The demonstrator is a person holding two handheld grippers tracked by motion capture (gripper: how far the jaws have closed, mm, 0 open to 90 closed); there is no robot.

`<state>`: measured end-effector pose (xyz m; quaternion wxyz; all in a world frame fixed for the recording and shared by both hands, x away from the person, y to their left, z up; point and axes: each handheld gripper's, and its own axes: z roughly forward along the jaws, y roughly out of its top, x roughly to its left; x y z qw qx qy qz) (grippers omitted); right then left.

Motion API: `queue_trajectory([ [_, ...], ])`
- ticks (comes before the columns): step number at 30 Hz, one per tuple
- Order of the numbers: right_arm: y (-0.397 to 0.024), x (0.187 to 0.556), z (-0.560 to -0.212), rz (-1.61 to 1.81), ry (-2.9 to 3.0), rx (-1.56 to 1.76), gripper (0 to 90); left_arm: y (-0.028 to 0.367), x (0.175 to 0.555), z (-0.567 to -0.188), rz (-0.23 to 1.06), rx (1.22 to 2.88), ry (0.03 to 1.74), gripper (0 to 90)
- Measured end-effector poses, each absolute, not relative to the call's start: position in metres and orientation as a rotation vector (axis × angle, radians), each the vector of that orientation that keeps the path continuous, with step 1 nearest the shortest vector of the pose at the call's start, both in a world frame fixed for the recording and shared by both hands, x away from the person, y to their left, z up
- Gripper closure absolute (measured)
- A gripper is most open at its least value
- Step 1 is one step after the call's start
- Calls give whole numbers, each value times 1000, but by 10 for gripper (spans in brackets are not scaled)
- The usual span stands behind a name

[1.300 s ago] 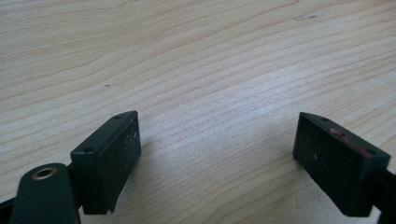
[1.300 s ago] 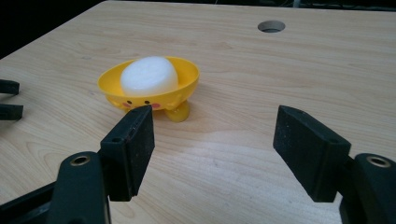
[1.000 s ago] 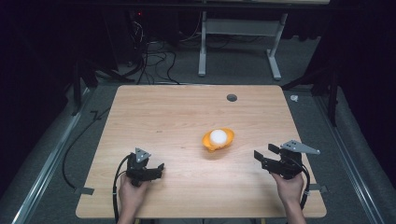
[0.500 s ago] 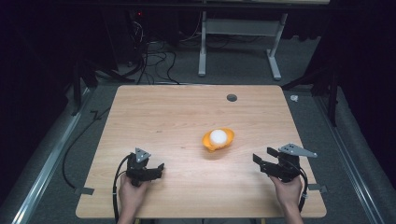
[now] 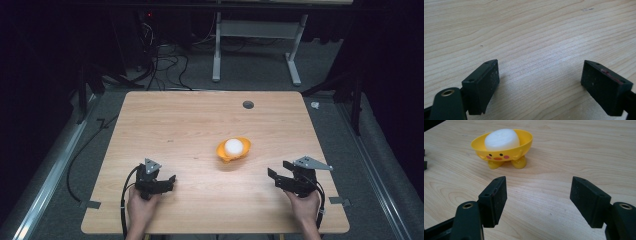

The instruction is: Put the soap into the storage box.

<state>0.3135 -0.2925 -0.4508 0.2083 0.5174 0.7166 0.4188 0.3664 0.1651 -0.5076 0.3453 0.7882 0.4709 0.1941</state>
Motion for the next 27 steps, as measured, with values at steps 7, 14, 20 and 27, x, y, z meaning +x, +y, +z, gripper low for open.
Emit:
queue_trajectory([
  [7,-289,315,-454,1160,2003,1438,307,165,366,-508,505,2046,1223,155],
  [14,-286,315,-457,1152,2010,1444,307,165,366,-508,504,2047,1222,155],
  [20,-284,316,-461,1139,2020,1438,309,165,366,-508,504,2047,1222,155],
  [27,-280,317,-465,1123,2028,1442,310,165,366,-508,503,2047,1223,155],
])
